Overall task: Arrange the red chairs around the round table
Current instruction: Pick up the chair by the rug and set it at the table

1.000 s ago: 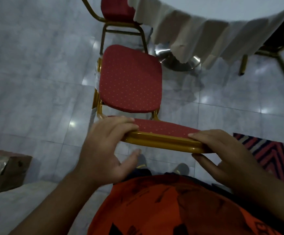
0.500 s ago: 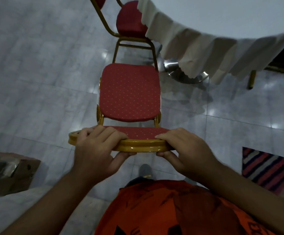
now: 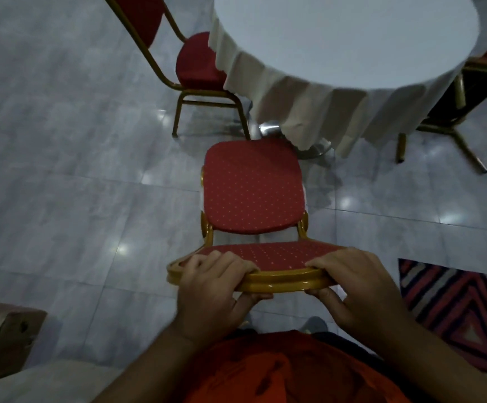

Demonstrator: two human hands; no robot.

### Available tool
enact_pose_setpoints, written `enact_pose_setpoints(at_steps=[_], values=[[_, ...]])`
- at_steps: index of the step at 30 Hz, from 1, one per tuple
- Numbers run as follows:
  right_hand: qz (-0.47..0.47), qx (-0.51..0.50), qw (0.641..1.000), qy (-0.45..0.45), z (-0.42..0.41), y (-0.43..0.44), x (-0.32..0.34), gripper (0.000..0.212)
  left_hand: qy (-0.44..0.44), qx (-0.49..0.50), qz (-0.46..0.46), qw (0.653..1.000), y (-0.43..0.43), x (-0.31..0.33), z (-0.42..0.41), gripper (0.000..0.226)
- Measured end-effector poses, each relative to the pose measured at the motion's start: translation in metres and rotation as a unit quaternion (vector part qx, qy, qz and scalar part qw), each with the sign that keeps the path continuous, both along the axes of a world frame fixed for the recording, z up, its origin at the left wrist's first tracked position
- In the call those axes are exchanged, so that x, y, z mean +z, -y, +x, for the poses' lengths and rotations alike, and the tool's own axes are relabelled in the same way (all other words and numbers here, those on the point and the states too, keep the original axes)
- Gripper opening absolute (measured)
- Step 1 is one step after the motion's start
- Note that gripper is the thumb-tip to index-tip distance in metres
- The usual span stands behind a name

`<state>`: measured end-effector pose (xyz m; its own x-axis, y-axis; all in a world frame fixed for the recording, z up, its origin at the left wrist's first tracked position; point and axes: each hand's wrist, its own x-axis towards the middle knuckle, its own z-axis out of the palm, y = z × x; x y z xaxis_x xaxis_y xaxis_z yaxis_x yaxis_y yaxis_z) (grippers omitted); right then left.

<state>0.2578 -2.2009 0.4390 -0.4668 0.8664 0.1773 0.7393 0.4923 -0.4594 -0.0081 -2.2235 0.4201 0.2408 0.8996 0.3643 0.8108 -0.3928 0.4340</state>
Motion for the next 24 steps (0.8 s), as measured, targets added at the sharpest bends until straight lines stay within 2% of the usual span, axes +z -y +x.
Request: enact_pose_setpoints(at_steps=[5,11,13,16,19,24], values=[[-0.058,-0.054,0.997,-0.014,0.044,0.017,-0.009,0.026,-0.001,-0.065,-0.027,0.998,-0.016,-0.005,0.044,0.039],[-0.061,-0.102,0.993,-0.004,0.077,0.017,-0.005,0.031,-0.006,-0.077,-0.094,0.993,-0.028,0.004,0.090,0.042],[-0.051,-0.128,0.991,-0.003,0.077,0.011,-0.004,0.033,0.005,-0.064,-0.107,0.992,-0.036,0.008,0.102,0.046],[-0.037,-0.183,0.982,-0.005,0.074,-0.007,-0.004,0.032,0.025,-0.016,-0.106,0.994,-0.051,0.009,0.117,0.036],[-0.028,-0.214,0.976,0.004,0.075,-0.028,-0.006,0.026,0.002,0.011,-0.093,0.996,-0.069,0.007,0.130,0.031],[0.002,-0.245,0.969,0.026,0.083,-0.059,-0.011,0.036,-0.015,0.027,-0.053,0.998,-0.098,0.003,0.147,0.030]])
